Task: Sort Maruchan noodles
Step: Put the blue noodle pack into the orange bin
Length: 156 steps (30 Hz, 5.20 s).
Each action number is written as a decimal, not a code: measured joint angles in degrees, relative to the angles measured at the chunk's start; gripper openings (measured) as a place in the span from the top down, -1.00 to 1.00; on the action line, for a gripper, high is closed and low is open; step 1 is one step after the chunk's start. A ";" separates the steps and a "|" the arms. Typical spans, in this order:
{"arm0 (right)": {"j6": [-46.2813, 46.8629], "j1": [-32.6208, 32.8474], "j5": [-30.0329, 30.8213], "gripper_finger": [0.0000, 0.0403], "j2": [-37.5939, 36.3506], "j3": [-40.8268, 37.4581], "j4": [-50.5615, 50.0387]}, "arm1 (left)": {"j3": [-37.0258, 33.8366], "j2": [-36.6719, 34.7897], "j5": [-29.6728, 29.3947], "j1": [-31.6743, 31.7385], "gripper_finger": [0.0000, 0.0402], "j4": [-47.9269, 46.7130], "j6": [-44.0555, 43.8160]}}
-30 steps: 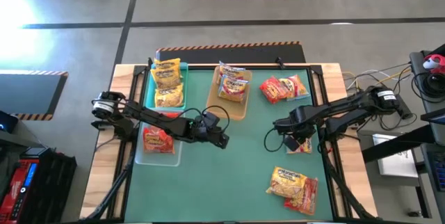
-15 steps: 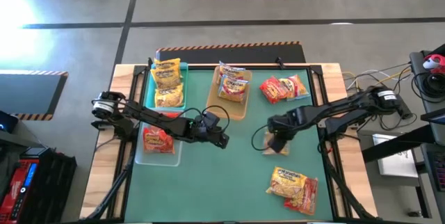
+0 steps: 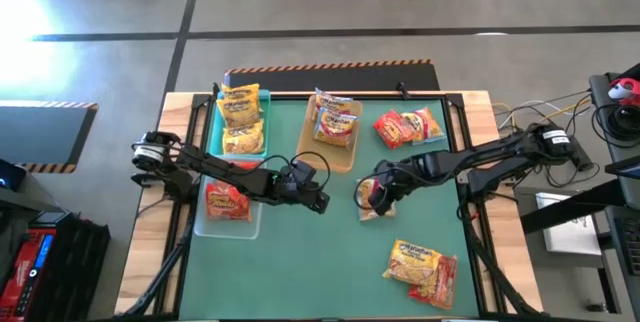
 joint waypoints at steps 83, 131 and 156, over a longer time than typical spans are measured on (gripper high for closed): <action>-18.07 -0.73 -6.96 0.16 6.15 0.20 12.22 | 0.90 13.04 6.34 -4.52 0.63 13.97 -32.02; -16.37 -0.92 -0.10 -0.22 1.25 1.35 8.25 | 13.07 20.09 5.08 -5.79 0.63 6.96 -27.08; -14.59 -2.05 0.32 -0.38 13.06 1.30 21.12 | 12.83 20.00 4.96 -5.77 0.63 5.66 -27.06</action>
